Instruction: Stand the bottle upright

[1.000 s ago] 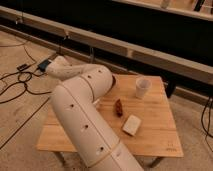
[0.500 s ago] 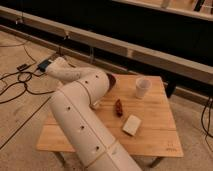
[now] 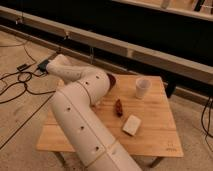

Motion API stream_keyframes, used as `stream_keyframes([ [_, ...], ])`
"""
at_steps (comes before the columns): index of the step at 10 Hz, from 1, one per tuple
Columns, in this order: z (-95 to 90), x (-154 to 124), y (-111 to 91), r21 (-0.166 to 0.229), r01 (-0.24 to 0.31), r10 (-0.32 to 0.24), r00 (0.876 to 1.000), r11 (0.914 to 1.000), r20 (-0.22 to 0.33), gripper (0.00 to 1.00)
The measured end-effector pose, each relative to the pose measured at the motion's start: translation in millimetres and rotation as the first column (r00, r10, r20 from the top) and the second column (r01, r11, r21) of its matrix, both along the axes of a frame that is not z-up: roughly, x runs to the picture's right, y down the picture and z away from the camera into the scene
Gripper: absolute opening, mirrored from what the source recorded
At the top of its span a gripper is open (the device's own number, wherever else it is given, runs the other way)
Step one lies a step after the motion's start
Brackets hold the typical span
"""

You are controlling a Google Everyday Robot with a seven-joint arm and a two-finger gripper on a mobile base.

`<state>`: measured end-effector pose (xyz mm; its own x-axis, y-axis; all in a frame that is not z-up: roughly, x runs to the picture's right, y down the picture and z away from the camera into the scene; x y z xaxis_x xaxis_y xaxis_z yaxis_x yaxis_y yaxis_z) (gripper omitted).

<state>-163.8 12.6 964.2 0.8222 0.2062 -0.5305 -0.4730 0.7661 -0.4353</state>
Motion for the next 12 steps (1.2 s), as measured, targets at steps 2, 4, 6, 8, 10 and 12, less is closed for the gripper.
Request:
stream_keyframes([
  [2,-12.0,-13,-27,0.070,-0.124,0.120,0.991,0.9898,0.053,0.00],
  [4,-32.3,-28,-55,0.137,-0.299,0.281,0.950,0.9445,0.137,0.00],
  [6,-53.0,-40,-70,0.165,-0.472,0.430,0.872,0.8659,0.235,0.00],
  [8,-70.7,-38,-74,0.184,-0.567,0.500,0.809,0.8031,0.311,0.00],
  [10,-81.9,-25,-68,0.207,-0.603,0.510,0.778,0.7707,0.365,0.00],
  [12,-88.4,-18,-58,0.232,-0.613,0.499,0.767,0.7554,0.404,0.00],
])
